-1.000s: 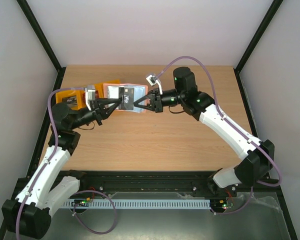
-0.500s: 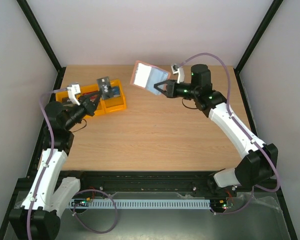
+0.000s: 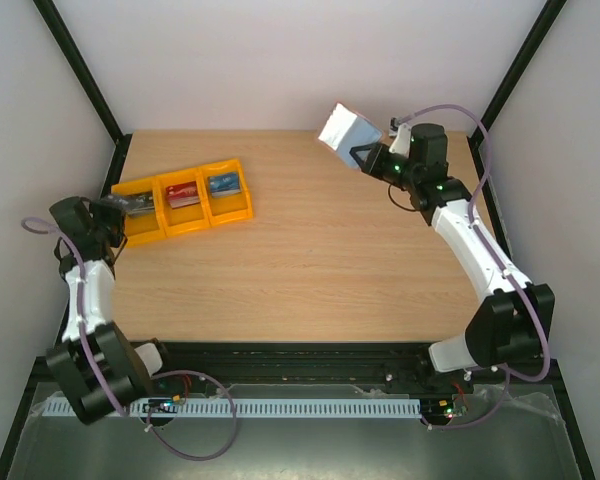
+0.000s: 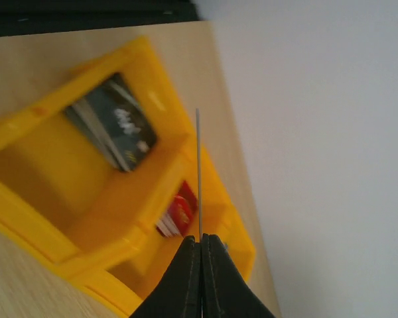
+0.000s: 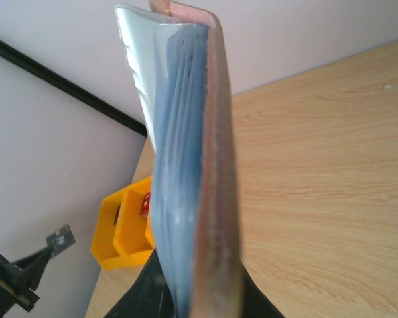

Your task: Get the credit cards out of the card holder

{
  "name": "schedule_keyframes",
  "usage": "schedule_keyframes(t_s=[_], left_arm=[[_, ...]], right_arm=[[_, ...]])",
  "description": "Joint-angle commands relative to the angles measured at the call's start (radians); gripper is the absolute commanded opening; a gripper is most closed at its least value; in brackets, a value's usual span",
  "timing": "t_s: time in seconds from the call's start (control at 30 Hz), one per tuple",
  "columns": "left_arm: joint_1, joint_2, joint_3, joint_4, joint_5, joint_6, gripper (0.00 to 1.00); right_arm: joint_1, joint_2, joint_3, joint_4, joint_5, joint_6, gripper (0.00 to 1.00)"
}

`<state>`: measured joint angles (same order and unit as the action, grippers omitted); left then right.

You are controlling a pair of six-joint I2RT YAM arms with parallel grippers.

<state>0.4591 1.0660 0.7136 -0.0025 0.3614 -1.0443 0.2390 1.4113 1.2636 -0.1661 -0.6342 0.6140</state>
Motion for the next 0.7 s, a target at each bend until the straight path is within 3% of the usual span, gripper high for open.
schedule_keyframes(t_s=[0.0,0.33,0.67], left_arm=[[0.037,0.154,0.059,0.063,-0.005,-0.138,0.02],[-0.022,0.463,0.273,-0.003,-0.052,-0.117,0.02],[-0.077,0.637,0.38,0.011,-0.056,-0.15,0.02]], right_arm=[[-0.037,0.092,0.072,0.095,0.002,0.042,0.02],[-0.061,0.335,0.304,0.13,0.006,0.089,0.02],[-0.064,0.392,0.381,0.133,0.009,0.094,0.02]])
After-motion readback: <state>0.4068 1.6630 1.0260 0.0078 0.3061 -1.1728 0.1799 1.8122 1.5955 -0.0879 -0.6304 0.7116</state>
